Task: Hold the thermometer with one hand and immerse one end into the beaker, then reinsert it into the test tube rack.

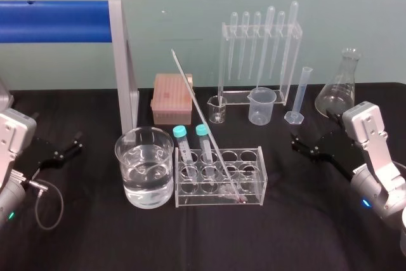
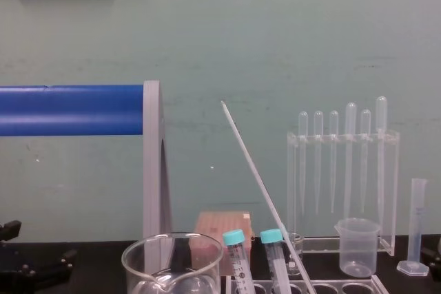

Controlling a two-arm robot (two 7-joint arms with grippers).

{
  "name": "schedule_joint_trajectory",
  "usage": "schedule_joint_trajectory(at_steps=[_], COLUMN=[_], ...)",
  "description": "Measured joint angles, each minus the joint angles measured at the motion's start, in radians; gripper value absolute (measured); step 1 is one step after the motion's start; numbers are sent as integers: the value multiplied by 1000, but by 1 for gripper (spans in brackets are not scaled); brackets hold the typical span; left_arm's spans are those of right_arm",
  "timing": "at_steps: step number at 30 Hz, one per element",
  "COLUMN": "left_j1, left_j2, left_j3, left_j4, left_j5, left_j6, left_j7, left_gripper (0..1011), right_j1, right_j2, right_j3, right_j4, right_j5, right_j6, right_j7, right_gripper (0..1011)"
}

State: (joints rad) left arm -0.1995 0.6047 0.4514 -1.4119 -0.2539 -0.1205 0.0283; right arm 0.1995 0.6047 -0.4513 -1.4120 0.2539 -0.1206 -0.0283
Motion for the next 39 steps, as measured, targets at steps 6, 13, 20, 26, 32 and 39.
schedule_joint_trajectory(at_steps=[6,13,20,26,32,39], left_j1=[0,0,0,0,0,0], left_j2=[0,0,0,0,0,0], left_j3=[0,0,0,0,0,0], left_j4=[0,0,0,0,0,0], left_j5=[0,0,0,0,0,0], left_j6=[0,0,0,0,0,0], left_j7=[0,0,0,0,0,0], left_gripper=[1008,1008,1008,1008,1008,1008], right_j1=[0,0,0,0,0,0], right_j2=[0,0,0,0,0,0], right_j3=[0,0,0,0,0,0], right_j4=[0,0,0,0,0,0], right_j5=[0,0,0,0,0,0], right_j6=[0,0,0,0,0,0], right_j7=[0,0,0,0,0,0], right_gripper=[1003,1003,1003,1003,1003,1003])
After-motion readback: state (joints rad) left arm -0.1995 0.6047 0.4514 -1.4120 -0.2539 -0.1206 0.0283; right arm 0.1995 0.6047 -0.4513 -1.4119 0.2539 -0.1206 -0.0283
